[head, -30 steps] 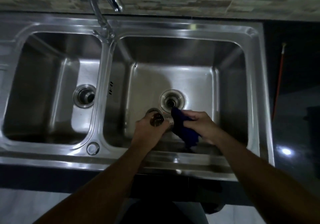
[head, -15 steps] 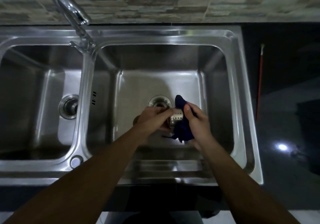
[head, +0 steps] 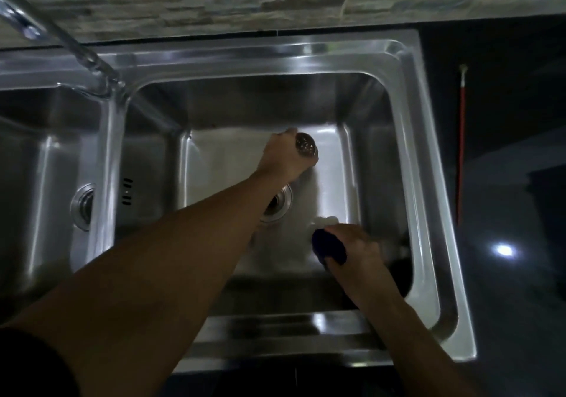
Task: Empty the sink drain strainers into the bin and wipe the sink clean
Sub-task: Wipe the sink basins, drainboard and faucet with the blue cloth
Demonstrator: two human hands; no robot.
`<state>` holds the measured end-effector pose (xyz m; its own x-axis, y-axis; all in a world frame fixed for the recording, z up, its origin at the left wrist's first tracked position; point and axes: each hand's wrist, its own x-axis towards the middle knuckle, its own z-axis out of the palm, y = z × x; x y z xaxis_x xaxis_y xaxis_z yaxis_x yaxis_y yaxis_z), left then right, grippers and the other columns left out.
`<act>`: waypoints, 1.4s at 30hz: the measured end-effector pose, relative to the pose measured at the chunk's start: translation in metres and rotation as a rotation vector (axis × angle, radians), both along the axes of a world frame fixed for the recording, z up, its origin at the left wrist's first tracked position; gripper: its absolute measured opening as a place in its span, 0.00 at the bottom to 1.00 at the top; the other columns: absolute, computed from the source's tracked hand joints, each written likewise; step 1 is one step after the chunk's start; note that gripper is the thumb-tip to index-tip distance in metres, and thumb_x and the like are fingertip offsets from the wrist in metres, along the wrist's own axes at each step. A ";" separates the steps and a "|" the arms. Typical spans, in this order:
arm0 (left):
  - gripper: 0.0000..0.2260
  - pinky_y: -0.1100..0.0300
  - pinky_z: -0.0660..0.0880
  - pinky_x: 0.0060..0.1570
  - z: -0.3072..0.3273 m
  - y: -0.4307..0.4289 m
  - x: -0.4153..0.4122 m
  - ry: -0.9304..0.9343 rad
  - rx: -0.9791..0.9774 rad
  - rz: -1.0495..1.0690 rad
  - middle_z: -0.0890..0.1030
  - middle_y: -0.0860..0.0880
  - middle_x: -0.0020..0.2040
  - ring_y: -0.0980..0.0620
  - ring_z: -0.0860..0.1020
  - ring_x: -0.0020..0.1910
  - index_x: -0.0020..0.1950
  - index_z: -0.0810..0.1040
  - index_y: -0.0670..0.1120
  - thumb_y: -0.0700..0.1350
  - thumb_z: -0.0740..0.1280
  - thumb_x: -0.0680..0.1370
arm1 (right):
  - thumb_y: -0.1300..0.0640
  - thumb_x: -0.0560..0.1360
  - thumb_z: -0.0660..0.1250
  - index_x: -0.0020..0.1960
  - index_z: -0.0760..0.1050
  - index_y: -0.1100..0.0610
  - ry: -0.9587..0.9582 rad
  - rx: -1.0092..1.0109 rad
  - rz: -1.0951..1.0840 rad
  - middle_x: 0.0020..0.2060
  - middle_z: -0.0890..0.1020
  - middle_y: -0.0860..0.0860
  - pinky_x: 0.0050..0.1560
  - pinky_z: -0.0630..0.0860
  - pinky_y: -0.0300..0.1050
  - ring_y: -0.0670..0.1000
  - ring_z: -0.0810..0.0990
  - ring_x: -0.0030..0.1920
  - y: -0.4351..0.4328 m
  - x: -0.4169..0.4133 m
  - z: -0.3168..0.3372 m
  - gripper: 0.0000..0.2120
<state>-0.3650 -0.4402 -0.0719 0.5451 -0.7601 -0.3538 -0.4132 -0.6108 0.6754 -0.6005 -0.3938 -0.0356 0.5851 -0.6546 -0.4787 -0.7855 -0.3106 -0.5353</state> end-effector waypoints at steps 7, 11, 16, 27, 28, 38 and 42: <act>0.32 0.52 0.76 0.62 -0.036 -0.023 -0.006 -0.120 0.024 -0.143 0.77 0.42 0.65 0.42 0.76 0.64 0.69 0.73 0.45 0.52 0.79 0.68 | 0.60 0.73 0.74 0.73 0.70 0.50 0.008 -0.051 0.015 0.73 0.68 0.49 0.72 0.68 0.42 0.51 0.67 0.72 0.008 -0.004 -0.011 0.31; 0.41 0.48 0.71 0.69 -0.043 -0.021 -0.008 -0.119 0.029 -0.185 0.68 0.42 0.74 0.42 0.68 0.73 0.78 0.62 0.49 0.56 0.77 0.71 | 0.59 0.73 0.74 0.73 0.69 0.49 0.030 -0.028 0.038 0.72 0.69 0.48 0.69 0.64 0.39 0.51 0.67 0.71 0.010 -0.004 -0.017 0.31; 0.40 0.47 0.66 0.71 -0.033 0.013 -0.005 -0.097 0.039 -0.106 0.61 0.47 0.80 0.45 0.63 0.78 0.81 0.52 0.51 0.66 0.65 0.76 | 0.59 0.72 0.74 0.73 0.70 0.49 0.033 -0.038 0.055 0.72 0.70 0.49 0.71 0.71 0.46 0.53 0.70 0.70 0.008 -0.002 -0.017 0.30; 0.36 0.45 0.73 0.55 -0.022 0.173 0.001 -0.256 0.555 -0.190 0.67 0.48 0.67 0.42 0.71 0.63 0.68 0.60 0.54 0.61 0.74 0.67 | 0.60 0.76 0.71 0.75 0.67 0.48 0.060 -0.007 0.218 0.77 0.62 0.47 0.75 0.67 0.50 0.52 0.63 0.75 0.014 0.026 -0.003 0.30; 0.35 0.46 0.74 0.55 -0.022 0.176 0.000 -0.232 0.538 -0.179 0.68 0.47 0.66 0.43 0.72 0.62 0.67 0.61 0.53 0.59 0.75 0.68 | 0.60 0.76 0.70 0.75 0.66 0.47 0.071 -0.005 0.212 0.77 0.62 0.47 0.75 0.66 0.48 0.52 0.63 0.75 0.016 0.030 -0.002 0.30; 0.17 0.49 0.84 0.50 0.036 0.183 0.013 0.587 -0.063 0.477 0.87 0.51 0.48 0.48 0.85 0.50 0.52 0.85 0.53 0.59 0.68 0.69 | 0.70 0.70 0.73 0.70 0.74 0.63 -0.344 -0.358 0.219 0.71 0.72 0.62 0.69 0.73 0.58 0.64 0.72 0.69 0.054 0.069 0.032 0.28; 0.19 0.42 0.77 0.56 0.064 0.181 0.014 0.984 -0.198 0.656 0.83 0.36 0.56 0.40 0.81 0.51 0.60 0.81 0.41 0.52 0.57 0.82 | 0.66 0.78 0.67 0.75 0.67 0.59 -0.524 -0.374 0.064 0.75 0.66 0.57 0.75 0.67 0.48 0.57 0.68 0.74 0.075 0.104 0.050 0.27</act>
